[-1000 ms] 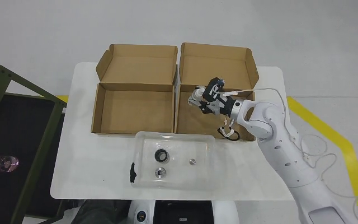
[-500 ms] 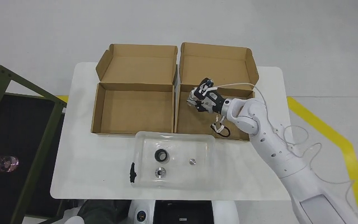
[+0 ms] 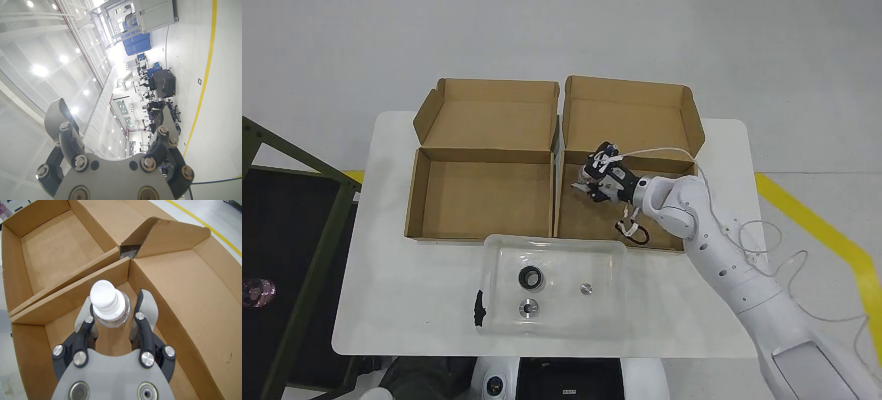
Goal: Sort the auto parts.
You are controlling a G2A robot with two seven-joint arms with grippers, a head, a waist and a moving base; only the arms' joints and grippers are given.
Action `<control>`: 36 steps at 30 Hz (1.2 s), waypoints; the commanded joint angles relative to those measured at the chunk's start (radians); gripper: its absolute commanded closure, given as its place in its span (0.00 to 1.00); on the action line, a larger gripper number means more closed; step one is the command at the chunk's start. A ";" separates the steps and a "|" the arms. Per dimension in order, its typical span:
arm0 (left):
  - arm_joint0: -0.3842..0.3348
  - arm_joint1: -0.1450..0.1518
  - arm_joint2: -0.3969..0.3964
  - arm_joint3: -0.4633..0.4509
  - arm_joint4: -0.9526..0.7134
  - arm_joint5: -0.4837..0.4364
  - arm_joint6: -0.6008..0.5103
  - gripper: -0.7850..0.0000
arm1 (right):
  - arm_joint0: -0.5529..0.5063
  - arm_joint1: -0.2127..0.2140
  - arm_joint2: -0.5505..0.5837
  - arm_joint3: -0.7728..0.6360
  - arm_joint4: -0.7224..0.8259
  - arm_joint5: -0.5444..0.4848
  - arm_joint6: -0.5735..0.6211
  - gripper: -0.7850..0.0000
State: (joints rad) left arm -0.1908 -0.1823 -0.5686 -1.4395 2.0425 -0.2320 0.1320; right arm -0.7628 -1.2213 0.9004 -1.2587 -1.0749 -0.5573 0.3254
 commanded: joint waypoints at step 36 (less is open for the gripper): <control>0.000 0.000 0.000 0.000 0.000 0.000 0.000 0.00 | -0.484 0.132 0.295 -0.757 -0.043 -0.344 0.228 0.00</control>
State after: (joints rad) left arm -0.1908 -0.1823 -0.5686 -1.4395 2.0425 -0.2320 0.1320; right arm -1.2323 -1.0916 1.1929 -2.0043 -1.1120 -0.8992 0.5445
